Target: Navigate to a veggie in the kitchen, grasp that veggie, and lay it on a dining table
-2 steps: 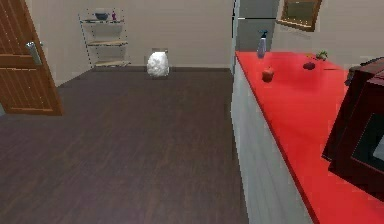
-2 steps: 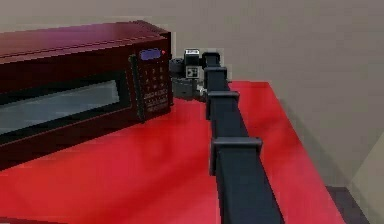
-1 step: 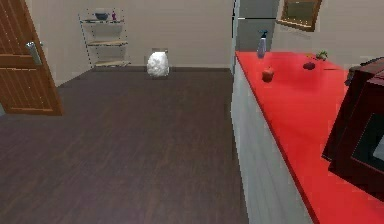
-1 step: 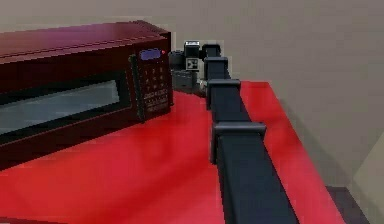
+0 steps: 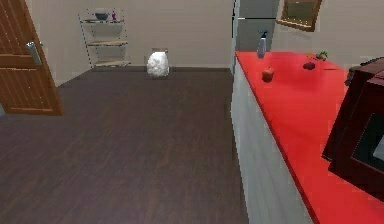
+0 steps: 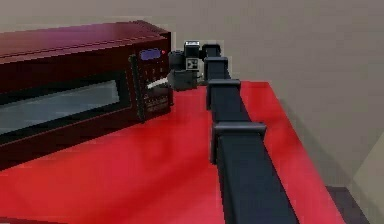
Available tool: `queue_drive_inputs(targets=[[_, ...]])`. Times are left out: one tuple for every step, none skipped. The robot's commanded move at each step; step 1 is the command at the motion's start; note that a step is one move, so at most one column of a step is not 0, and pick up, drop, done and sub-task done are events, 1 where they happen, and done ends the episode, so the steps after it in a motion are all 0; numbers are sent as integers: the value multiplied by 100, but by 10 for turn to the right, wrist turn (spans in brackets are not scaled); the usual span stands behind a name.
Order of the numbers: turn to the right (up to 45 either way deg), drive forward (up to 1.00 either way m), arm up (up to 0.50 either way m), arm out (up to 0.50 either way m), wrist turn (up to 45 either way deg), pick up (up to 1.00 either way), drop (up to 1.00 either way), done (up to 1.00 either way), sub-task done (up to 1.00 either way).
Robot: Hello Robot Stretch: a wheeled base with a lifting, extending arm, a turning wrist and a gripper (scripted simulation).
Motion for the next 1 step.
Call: queue_drive_inputs(targets=[[0, 0, 0, 0, -450, 0, 0, 0, 0]])
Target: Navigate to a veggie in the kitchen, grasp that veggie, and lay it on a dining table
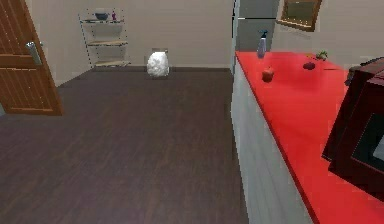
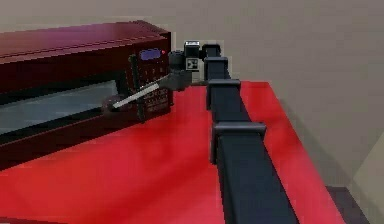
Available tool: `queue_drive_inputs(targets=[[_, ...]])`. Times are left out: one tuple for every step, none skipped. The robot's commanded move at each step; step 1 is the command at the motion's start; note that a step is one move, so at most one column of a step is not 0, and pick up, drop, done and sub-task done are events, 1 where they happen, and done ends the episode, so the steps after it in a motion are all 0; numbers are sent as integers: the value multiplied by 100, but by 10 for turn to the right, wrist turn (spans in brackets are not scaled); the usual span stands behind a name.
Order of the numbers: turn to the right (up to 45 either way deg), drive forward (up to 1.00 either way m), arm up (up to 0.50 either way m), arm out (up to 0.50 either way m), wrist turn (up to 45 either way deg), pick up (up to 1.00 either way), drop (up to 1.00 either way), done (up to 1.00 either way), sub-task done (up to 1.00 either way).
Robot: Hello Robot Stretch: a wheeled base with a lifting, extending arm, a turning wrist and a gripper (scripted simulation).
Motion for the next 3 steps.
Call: queue_drive_inputs(targets=[[0, 0, 0, 0, -450, 0, 0, 0, 0], [0, 0, 0, 0, -180, 0, 0, 0, 0], [0, 0, 0, -38, 0, 0, 0, 0, 0]])
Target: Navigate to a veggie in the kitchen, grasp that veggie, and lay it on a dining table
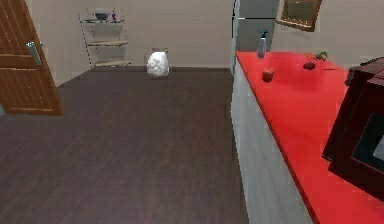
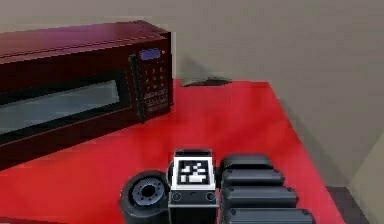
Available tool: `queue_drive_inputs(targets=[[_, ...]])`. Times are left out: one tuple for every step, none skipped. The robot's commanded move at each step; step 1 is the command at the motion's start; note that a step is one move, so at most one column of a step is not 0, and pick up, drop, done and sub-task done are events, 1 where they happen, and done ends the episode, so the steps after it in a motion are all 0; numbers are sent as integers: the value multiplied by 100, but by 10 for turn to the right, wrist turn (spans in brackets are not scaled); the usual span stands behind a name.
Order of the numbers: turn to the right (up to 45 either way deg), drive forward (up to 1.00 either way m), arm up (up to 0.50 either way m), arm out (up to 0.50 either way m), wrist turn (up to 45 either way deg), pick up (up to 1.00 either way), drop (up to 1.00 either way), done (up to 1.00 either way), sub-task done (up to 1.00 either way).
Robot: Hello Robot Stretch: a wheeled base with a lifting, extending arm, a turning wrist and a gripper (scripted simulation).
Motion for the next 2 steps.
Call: queue_drive_inputs(targets=[[-450, 0, 0, 0, 0, 0, 0, 0, 0], [-390, 0, 0, 0, 0, 0, 0, 0, 0]])
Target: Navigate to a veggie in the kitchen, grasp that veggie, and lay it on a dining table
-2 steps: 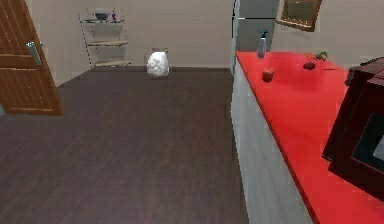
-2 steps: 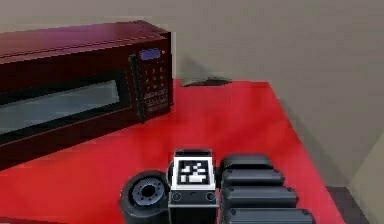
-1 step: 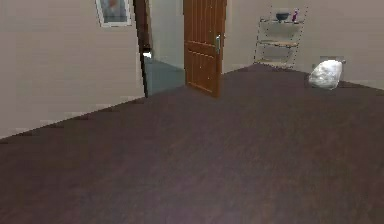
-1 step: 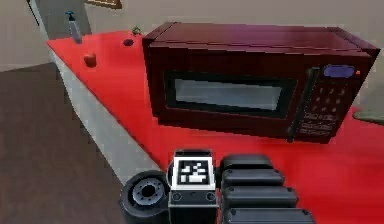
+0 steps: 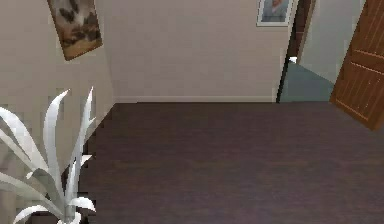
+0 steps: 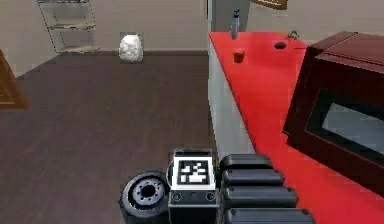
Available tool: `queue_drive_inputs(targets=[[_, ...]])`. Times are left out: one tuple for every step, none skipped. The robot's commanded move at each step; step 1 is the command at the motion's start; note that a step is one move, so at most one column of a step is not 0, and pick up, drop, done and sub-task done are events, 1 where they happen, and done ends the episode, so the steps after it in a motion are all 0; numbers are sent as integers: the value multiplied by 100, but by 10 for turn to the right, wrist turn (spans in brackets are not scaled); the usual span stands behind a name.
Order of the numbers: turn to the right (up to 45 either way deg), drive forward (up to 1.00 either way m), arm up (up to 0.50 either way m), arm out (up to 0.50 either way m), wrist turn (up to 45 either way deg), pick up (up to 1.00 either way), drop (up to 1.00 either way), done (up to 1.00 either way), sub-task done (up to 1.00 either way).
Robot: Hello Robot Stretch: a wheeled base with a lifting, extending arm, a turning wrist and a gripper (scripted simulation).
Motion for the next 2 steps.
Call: queue_drive_inputs(targets=[[0, 5, 0, 0, 0, 0, 0, 0, 0], [300, 0, 0, 0, 0, 0, 0, 0, 0]])
